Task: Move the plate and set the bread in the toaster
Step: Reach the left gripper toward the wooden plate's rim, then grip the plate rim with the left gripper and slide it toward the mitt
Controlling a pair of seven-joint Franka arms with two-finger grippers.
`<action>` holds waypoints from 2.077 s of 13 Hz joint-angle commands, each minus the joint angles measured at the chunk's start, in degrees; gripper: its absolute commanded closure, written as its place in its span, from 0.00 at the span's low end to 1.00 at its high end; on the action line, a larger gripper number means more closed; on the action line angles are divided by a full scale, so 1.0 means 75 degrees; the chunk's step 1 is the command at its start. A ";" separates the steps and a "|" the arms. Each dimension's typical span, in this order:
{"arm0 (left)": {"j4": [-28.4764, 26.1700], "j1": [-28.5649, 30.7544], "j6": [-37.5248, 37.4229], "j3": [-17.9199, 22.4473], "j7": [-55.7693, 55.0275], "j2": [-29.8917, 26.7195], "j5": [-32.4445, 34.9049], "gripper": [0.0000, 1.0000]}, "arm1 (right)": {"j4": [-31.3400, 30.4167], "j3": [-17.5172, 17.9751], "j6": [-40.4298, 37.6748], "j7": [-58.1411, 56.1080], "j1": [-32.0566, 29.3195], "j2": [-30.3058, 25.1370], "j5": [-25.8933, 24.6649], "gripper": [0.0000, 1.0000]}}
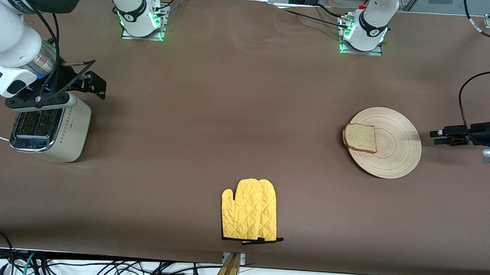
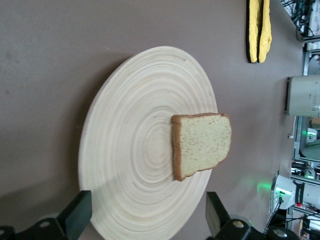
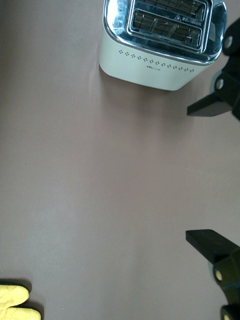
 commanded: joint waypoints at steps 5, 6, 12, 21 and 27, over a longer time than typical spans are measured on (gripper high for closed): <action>0.0783 0.0248 -0.0122 -0.0089 0.0622 0.1121 -0.0652 0.00 | 0.0030 0.0035 -0.0082 0.0091 -0.0023 -0.0019 0.0007 0.00; 0.0783 0.0212 -0.0099 -0.0101 0.0564 0.1179 -0.0701 0.00 | 0.0019 0.0035 -0.0093 0.0090 -0.0023 -0.0019 0.0007 0.00; 0.0702 0.0048 0.0053 -0.0089 -0.0266 0.1461 -0.0912 0.09 | 0.0019 0.0035 -0.0094 0.0102 -0.0023 -0.0019 0.0007 0.00; 0.0736 -0.0105 0.0042 -0.0089 -0.0573 0.1508 -0.0818 1.00 | 0.0030 0.0023 -0.0070 0.0114 -0.0035 -0.0007 0.0007 0.00; 0.0737 -0.0492 -0.0087 -0.0708 -0.2398 0.1262 -0.0877 1.00 | 0.0030 -0.0024 -0.0082 0.0114 -0.0187 0.0040 0.0007 0.00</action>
